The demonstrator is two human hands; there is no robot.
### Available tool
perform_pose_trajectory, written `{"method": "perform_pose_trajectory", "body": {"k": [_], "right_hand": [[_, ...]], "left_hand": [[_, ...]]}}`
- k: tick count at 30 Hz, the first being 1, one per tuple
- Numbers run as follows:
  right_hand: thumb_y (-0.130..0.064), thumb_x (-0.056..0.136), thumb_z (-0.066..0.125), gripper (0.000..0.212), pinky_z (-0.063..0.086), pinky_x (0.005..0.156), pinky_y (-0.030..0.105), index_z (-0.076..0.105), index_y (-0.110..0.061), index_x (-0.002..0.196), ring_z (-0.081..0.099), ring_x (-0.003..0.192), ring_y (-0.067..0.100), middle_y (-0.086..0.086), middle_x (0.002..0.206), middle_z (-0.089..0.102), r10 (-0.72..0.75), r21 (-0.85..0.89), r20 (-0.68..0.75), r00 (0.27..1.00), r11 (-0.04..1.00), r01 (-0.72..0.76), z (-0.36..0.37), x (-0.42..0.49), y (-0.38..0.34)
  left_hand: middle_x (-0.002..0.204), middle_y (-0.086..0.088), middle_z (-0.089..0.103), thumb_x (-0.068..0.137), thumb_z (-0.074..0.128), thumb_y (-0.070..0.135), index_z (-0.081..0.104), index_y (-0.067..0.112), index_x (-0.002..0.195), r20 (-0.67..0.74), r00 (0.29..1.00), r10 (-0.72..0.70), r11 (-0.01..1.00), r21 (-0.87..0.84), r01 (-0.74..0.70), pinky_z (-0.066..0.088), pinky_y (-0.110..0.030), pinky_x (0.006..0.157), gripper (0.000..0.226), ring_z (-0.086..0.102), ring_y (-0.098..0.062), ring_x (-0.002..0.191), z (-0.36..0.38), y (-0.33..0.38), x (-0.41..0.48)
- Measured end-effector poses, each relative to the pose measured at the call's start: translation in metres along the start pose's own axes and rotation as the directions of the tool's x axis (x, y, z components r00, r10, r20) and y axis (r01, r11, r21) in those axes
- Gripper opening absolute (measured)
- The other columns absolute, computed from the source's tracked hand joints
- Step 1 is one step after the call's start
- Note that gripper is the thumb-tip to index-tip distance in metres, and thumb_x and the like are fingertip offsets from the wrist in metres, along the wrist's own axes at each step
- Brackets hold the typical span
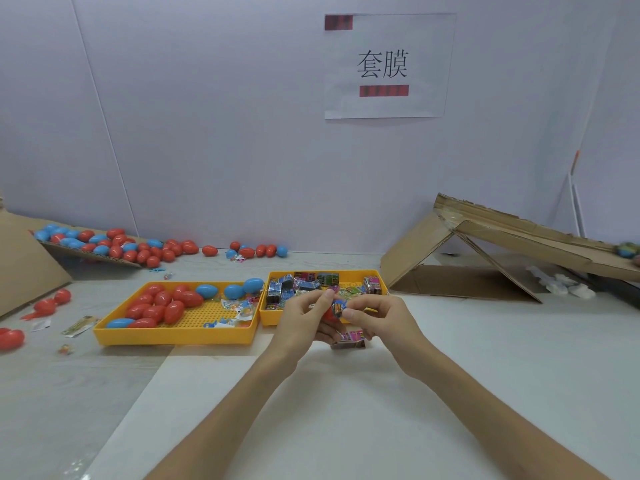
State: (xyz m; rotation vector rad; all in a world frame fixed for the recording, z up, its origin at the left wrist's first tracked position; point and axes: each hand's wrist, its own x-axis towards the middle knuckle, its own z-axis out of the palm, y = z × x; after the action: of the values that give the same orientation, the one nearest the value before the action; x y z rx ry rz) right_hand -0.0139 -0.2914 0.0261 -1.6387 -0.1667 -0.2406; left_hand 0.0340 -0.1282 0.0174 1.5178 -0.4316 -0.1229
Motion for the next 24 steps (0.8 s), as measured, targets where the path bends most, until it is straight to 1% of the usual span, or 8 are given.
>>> {"method": "perform_pose_trajectory", "body": {"k": [3,6,8,10,14,17,20,24], "right_hand": [[-0.012,0.086,0.077,0.012,0.045,0.057,0.013,0.077,-0.02,0.078,0.063,0.066,0.005,0.011,0.083,0.071,-0.042,-0.05,-0.028,0.999,0.998,0.041,0.0001,0.0007,0.0016],[-0.011,0.087,0.077,0.01,0.045,0.058,0.013,0.076,-0.018,0.079,0.06,0.065,0.005,0.019,0.087,0.07,-0.084,-0.078,-0.048,0.995,0.994,0.08,0.0,0.0011,0.0019],[-0.012,0.087,0.077,0.014,0.045,0.058,0.014,0.075,-0.022,0.077,0.058,0.062,0.003,0.012,0.083,0.07,-0.1,-0.072,-0.067,0.993,0.993,0.095,-0.0011,0.0018,0.0019],[-0.013,0.086,0.079,0.02,0.045,0.057,0.016,0.075,-0.028,0.073,0.056,0.06,0.002,0.002,0.077,0.067,-0.106,-0.066,-0.089,0.99,0.993,0.1,-0.0032,0.0027,0.0017],[-0.01,0.084,0.08,0.017,0.046,0.054,0.015,0.075,-0.026,0.08,0.058,0.057,0.004,-0.006,0.072,0.064,-0.116,-0.027,-0.084,0.99,0.993,0.114,-0.0056,0.0037,0.0026],[-0.01,0.084,0.08,0.021,0.048,0.056,0.017,0.074,-0.024,0.098,0.061,0.065,0.008,-0.003,0.083,0.064,-0.125,-0.043,-0.083,0.989,0.992,0.122,-0.0057,0.0034,0.003],[-0.014,0.085,0.079,0.031,0.055,0.067,0.024,0.071,-0.026,0.112,0.067,0.079,0.01,-0.003,0.101,0.068,-0.126,-0.131,-0.057,0.99,0.984,0.118,-0.0076,0.0046,0.0028],[-0.015,0.087,0.078,0.03,0.06,0.075,0.029,0.07,-0.024,0.114,0.071,0.088,0.013,-0.008,0.1,0.07,-0.165,-0.227,0.003,0.986,0.961,0.161,-0.0085,0.0048,0.0032]], "left_hand": [[0.074,-0.016,0.075,0.085,0.056,0.053,0.07,0.015,0.102,0.019,0.999,-0.036,0.999,-0.002,0.036,0.059,-0.027,0.053,0.044,0.071,-0.023,0.058,0.0009,-0.0002,-0.0006],[0.078,-0.019,0.075,0.09,0.053,0.055,0.069,0.017,0.103,0.051,0.995,-0.087,0.996,-0.029,0.089,0.06,-0.029,0.058,0.044,0.072,-0.025,0.061,0.0011,-0.0015,0.0005],[0.082,-0.021,0.075,0.098,0.05,0.051,0.069,0.016,0.105,0.084,0.99,-0.114,0.99,-0.072,0.12,0.061,-0.03,0.062,0.04,0.072,-0.025,0.066,0.0004,-0.0004,0.0017],[0.087,-0.02,0.075,0.099,0.055,0.043,0.068,0.012,0.108,0.132,0.985,-0.108,0.987,-0.103,0.122,0.06,-0.029,0.065,0.035,0.072,-0.024,0.069,-0.0009,0.0014,0.0016],[0.087,-0.015,0.075,0.102,0.057,0.024,0.064,0.01,0.119,0.161,0.984,-0.077,0.988,-0.122,0.097,0.059,-0.03,0.068,0.023,0.072,-0.023,0.071,-0.0023,0.0022,0.0011],[0.086,-0.013,0.074,0.103,0.055,0.019,0.061,0.009,0.124,0.164,0.984,-0.071,0.983,-0.156,0.097,0.059,-0.031,0.068,0.024,0.071,-0.024,0.071,-0.0031,0.0023,0.0015],[0.089,-0.014,0.073,0.105,0.051,0.018,0.056,0.011,0.128,0.198,0.979,-0.059,0.983,-0.16,0.092,0.059,-0.033,0.071,0.025,0.072,-0.026,0.075,-0.0035,0.0025,0.0006],[0.089,-0.011,0.073,0.106,0.05,0.016,0.051,0.015,0.133,0.232,0.971,-0.049,0.987,-0.14,0.084,0.058,-0.032,0.073,0.027,0.071,-0.026,0.081,-0.0018,-0.0004,-0.0006]]}}
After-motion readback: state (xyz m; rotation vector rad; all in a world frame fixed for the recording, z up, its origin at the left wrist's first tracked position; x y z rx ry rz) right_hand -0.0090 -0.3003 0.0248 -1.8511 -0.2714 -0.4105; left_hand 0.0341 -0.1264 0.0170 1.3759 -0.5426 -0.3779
